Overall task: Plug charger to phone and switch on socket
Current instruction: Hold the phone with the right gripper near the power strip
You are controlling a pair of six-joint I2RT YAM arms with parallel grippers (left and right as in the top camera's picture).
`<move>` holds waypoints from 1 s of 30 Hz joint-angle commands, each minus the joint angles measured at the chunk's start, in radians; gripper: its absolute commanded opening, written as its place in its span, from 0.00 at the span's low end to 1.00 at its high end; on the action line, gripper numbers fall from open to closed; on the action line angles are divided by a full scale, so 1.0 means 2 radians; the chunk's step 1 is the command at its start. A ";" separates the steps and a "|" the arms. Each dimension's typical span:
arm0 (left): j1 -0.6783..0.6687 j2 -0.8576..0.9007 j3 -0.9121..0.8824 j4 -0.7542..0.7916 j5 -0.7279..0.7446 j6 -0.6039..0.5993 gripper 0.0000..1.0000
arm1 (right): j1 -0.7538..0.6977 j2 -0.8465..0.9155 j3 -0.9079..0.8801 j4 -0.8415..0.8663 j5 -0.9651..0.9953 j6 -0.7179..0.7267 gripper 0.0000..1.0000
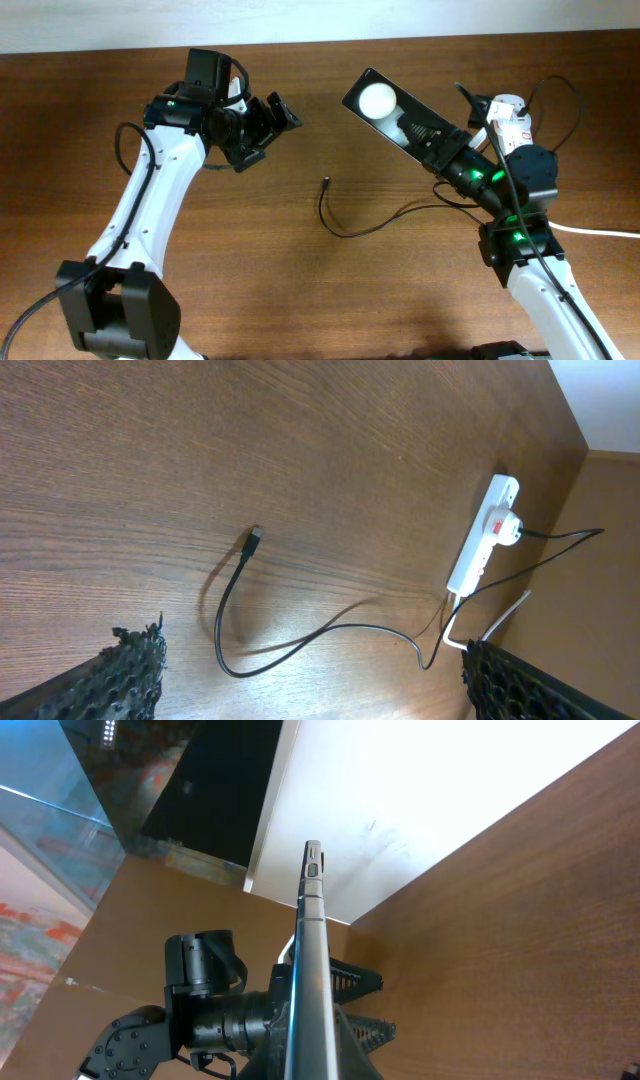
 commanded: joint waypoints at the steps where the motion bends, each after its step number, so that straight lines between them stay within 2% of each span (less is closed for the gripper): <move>1: 0.001 -0.013 0.005 0.001 -0.004 0.008 0.99 | -0.005 -0.011 0.009 0.007 -0.001 -0.002 0.04; 30: 0.001 -0.013 0.005 0.001 -0.004 0.008 0.99 | -0.005 -0.011 0.009 0.002 0.001 -0.006 0.04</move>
